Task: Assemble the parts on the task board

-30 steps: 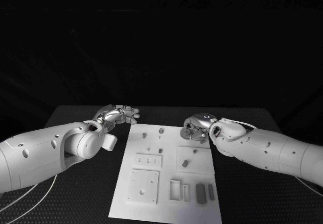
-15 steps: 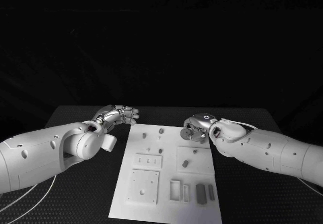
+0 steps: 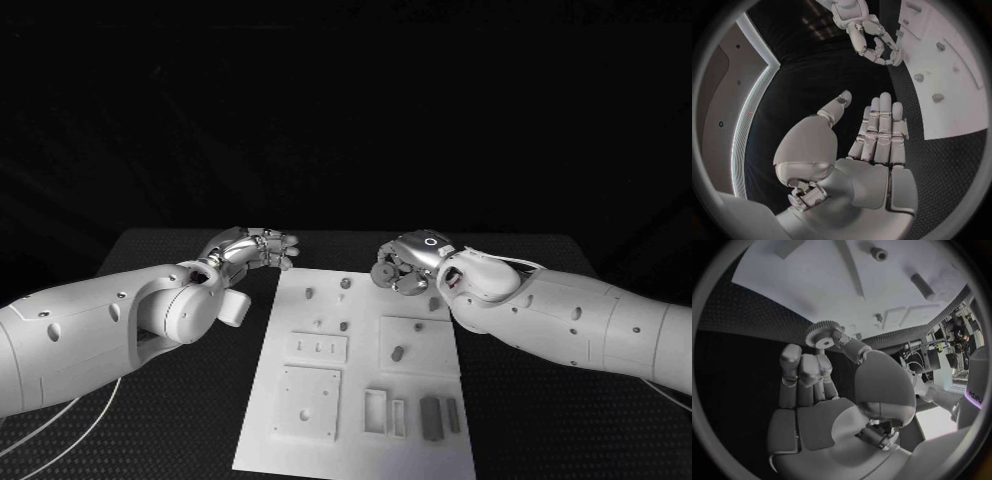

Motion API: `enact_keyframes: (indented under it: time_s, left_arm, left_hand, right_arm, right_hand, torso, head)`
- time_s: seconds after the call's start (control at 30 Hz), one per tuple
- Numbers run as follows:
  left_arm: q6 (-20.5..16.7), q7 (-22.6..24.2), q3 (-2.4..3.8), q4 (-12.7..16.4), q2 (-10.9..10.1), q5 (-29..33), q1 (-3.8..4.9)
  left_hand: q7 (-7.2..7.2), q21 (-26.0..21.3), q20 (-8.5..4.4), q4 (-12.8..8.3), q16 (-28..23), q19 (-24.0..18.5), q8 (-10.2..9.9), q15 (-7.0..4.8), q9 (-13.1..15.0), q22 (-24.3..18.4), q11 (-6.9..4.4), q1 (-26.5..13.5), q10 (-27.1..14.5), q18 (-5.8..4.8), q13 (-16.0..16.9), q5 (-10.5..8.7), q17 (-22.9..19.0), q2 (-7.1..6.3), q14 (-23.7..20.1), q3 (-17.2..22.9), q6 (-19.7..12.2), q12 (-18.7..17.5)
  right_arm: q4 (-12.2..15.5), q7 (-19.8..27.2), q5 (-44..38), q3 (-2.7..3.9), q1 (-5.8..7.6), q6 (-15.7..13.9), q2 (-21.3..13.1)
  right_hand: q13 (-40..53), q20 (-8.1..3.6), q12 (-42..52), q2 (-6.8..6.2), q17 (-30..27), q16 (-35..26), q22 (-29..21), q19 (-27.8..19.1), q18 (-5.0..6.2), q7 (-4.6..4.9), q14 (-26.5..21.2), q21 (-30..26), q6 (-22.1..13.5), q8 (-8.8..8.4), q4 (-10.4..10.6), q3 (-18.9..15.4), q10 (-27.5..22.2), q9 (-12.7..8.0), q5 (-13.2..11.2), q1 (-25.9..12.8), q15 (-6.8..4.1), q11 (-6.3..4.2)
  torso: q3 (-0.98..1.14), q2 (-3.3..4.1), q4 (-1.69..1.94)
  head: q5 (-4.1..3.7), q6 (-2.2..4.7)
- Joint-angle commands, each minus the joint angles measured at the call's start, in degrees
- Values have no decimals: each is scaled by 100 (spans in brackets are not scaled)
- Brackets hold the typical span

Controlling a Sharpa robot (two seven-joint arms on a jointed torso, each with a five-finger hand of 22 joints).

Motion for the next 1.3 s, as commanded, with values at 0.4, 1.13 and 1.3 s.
enact_keyframes:
  time_s: [0.4, 1.13, 1.3]
  left_arm:
    - [32, 38, 5, 0, 47, -20, 8]
    - [47, 37, 5, -52, 124, -20, 7]
    - [47, 37, 5, -54, 126, -20, 7]
  left_hand:
    - [-4, 31, -47, 9, -33, 6, -22, 24, 8, -6, 1, -42, -49, 29, -1, -23, 13, -22, -20, 18, -49, -22]
    - [-3, 35, -50, 10, -37, 5, -22, 23, 12, -8, 1, -47, -49, 25, 0, -24, 19, -19, -20, 19, -52, -26]
    - [-3, 35, -51, 10, -38, 4, -23, 23, 13, -9, 2, -48, -49, 25, 0, -24, 20, -19, -20, 19, -53, -27]
  right_arm:
    - [22, -352, -573, -31, -58, -97, 616]
    - [-429, -314, -589, -123, -260, 33, 1104]
    - [-552, -324, -589, -136, -267, 92, 1164]
  right_hand:
    - [-36, -8, -20, 16, 13, -46, 63, 53, 169, -64, 5, 32, 1046, 82, -10, 39, 13, 130, 12, 6, -34, -9]
    - [-68, -12, -62, -3, 14, -62, 58, 56, 169, -59, 7, 29, 1023, 73, 1, 48, -22, 138, 12, -14, -34, -6]
    - [-87, -13, -85, -8, 14, -66, 57, 55, 169, -57, 7, 28, 1014, 68, -1, 49, -47, 139, 12, -16, -33, -4]
  torso:
    - [-9, 5, 26]
    - [-11, 6, 57]
    - [-12, 8, 52]
  head:
    - [64, 52]
    - [83, -12]
    - [88, -10]
